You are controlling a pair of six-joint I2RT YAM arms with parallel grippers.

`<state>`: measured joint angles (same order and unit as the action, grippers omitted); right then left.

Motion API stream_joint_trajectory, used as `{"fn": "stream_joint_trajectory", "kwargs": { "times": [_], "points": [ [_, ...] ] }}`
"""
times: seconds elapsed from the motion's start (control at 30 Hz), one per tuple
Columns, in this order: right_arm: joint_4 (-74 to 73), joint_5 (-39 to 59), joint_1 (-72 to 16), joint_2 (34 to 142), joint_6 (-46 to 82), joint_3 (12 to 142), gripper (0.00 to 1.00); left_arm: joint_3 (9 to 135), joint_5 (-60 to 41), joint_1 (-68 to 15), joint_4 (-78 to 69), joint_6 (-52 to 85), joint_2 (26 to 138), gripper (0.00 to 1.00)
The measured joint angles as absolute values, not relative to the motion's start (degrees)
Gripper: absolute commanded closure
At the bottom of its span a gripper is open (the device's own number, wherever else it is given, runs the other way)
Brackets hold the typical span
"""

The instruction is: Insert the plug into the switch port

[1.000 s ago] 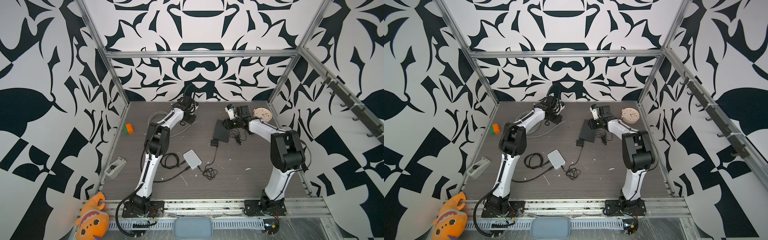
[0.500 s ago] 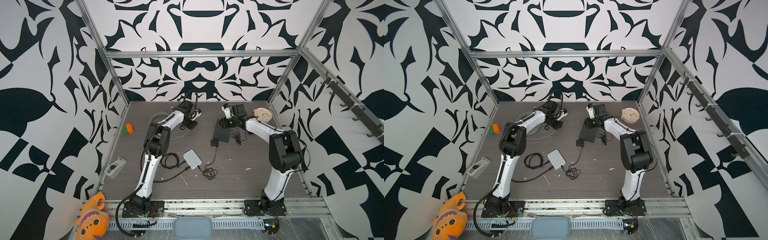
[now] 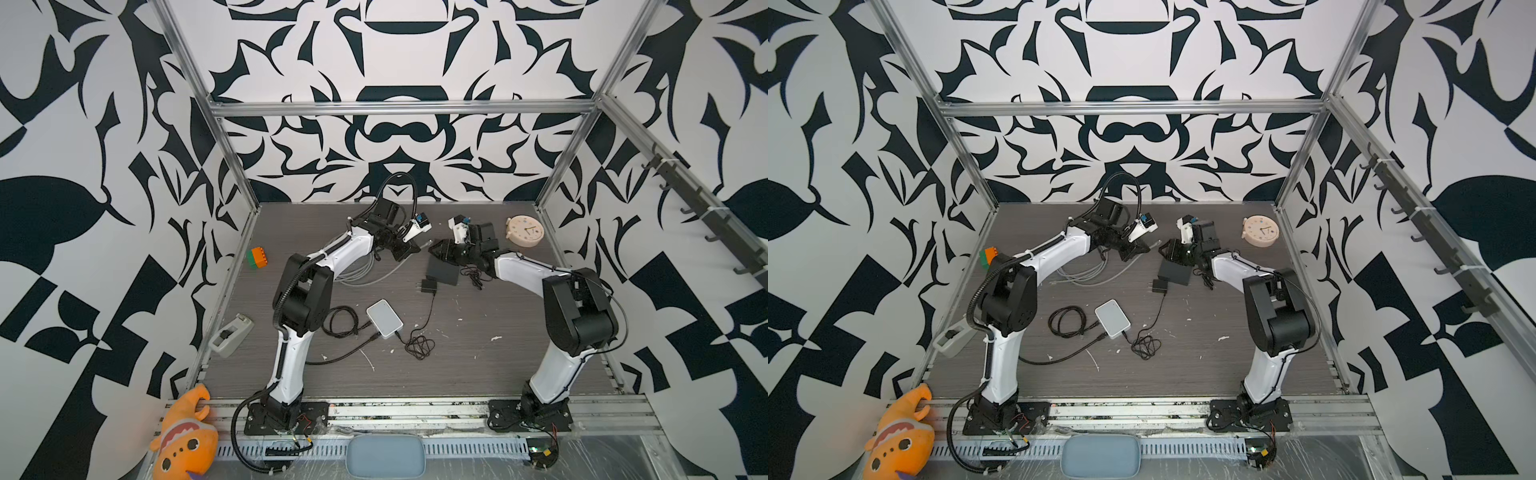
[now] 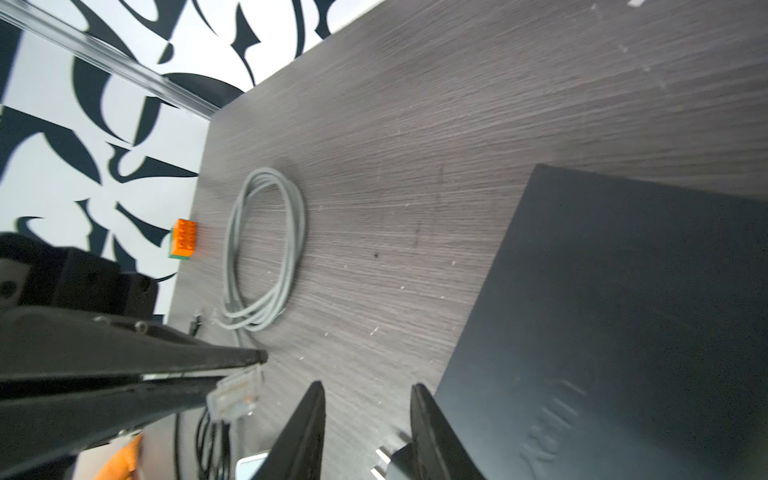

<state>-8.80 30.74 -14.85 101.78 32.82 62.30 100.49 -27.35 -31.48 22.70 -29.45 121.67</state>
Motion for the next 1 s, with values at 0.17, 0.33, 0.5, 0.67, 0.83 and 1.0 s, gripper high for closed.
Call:
{"fn": "stream_joint_trajectory", "kwargs": {
  "times": [0.17,0.33,0.5,0.67,0.83,1.0],
  "points": [
    [-12.0,31.1,-14.6,96.7,36.1,59.2,0.61,99.7,-27.0,-31.5,22.3,-30.1,121.7,1.00],
    [-13.1,32.8,-12.4,93.4,36.7,58.0,0.61,99.2,-26.4,-31.6,21.6,-30.2,121.7,1.00],
    [-13.5,35.4,-12.0,94.7,36.6,58.0,0.61,97.9,-25.7,-32.1,21.4,-30.6,121.7,1.00],
    [-15.7,36.9,-13.3,97.7,37.1,58.3,0.61,97.9,-24.7,-33.0,21.3,-31.2,121.7,1.00],
    [-15.8,37.4,-14.1,101.1,36.9,59.9,0.61,97.9,-24.4,-33.5,21.2,-31.2,121.7,1.00],
    [-15.2,37.5,-14.1,102.2,35.8,60.8,0.66,97.9,-24.3,-33.5,21.1,-31.2,121.7,1.00]
  ]
}}
